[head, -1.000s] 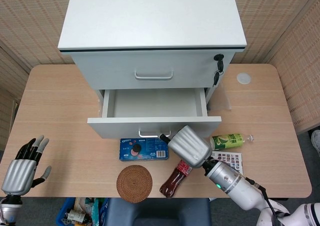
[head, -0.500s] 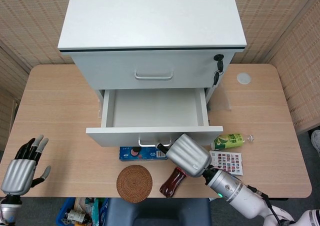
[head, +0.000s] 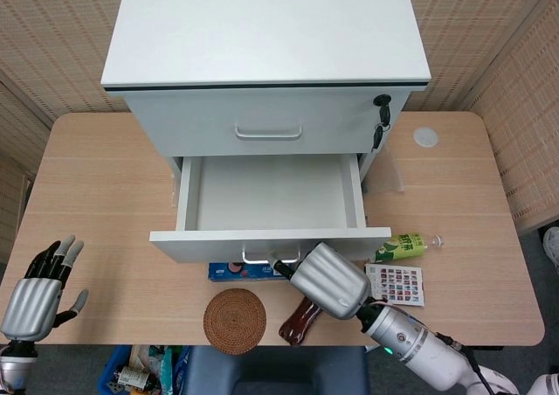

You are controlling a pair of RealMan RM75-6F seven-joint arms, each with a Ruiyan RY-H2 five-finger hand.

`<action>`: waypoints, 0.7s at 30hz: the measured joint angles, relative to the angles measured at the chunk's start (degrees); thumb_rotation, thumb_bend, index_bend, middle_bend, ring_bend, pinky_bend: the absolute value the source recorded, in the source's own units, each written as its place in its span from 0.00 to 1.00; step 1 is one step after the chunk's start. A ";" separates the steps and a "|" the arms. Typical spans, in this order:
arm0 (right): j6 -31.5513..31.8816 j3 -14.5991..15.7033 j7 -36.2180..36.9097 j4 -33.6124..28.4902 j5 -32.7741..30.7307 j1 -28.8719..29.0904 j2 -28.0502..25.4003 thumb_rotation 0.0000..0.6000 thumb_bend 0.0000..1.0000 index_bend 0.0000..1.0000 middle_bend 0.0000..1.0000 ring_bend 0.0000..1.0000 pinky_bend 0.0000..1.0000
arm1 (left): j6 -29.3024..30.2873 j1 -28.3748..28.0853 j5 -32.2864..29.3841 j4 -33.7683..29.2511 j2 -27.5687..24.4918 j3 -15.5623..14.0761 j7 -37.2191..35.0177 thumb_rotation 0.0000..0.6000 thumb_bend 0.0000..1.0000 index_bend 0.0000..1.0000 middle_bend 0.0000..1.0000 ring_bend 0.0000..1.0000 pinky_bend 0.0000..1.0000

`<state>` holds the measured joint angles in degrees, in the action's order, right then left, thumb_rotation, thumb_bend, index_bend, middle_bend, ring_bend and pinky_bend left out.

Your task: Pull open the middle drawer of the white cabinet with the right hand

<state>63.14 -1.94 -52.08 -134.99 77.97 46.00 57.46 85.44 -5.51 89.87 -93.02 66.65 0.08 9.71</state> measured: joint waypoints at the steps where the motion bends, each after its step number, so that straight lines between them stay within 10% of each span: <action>1: 0.04 0.14 -0.05 0.00 0.30 -0.30 0.05 1.00 0.28 0.20 0.88 0.91 0.92 | 0.03 -0.02 0.05 0.01 0.00 0.02 -0.04 1.00 0.34 0.02 0.00 0.02 0.12; 21: 5.21 -0.37 6.14 0.00 14.41 -6.97 -1.79 1.00 0.28 0.20 0.88 0.91 0.92 | 0.14 -0.29 0.44 -0.65 -0.30 0.24 0.42 1.00 0.34 0.02 0.00 0.02 0.12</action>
<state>68.36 -2.31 -45.93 -134.99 92.39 39.03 55.67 85.58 -5.81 90.30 -93.67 66.35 0.31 10.14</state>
